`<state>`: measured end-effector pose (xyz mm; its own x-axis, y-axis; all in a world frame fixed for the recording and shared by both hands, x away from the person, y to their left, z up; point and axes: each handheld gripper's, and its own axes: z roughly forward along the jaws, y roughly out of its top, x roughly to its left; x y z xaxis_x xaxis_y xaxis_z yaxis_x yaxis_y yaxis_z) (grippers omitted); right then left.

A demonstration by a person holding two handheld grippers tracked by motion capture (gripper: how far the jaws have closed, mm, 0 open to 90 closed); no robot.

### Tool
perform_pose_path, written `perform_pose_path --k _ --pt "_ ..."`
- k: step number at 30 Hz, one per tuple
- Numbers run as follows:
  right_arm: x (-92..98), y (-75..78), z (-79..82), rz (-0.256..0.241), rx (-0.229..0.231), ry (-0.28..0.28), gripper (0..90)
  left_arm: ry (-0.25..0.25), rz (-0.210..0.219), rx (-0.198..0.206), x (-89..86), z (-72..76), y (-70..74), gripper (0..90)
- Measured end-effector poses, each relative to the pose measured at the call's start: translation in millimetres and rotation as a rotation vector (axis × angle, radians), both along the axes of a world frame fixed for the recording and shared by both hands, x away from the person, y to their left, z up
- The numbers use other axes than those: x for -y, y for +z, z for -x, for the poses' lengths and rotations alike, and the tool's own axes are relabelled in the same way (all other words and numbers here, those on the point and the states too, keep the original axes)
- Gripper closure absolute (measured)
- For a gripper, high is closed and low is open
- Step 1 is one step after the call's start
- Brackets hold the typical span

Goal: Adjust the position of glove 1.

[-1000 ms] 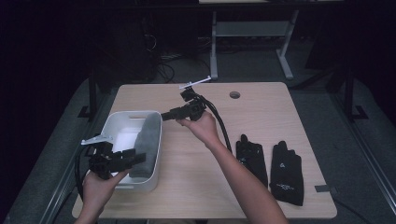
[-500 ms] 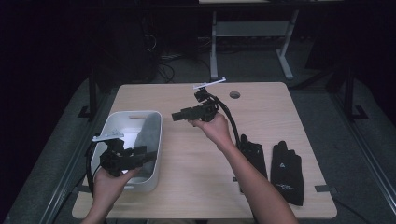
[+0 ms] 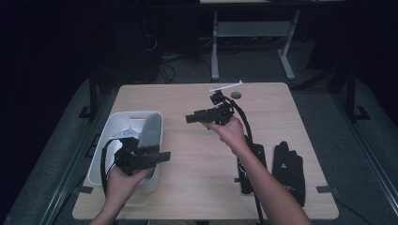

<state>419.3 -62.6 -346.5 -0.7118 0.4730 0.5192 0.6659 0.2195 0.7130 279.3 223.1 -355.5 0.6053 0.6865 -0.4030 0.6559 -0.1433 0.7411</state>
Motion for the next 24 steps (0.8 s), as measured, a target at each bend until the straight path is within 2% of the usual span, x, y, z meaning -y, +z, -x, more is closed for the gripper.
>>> perform_pose_path --k 16,24 --pt "43.4 -5.3 7.5 -0.006 -0.003 -0.048 39.2 -0.062 -0.019 0.001 30.2 -2.8 -0.2 34.4" --pt "64.3 -6.1 13.0 -0.009 0.004 -0.063 39.0 -0.092 -0.013 0.002 47.7 -4.3 -0.4 34.3"
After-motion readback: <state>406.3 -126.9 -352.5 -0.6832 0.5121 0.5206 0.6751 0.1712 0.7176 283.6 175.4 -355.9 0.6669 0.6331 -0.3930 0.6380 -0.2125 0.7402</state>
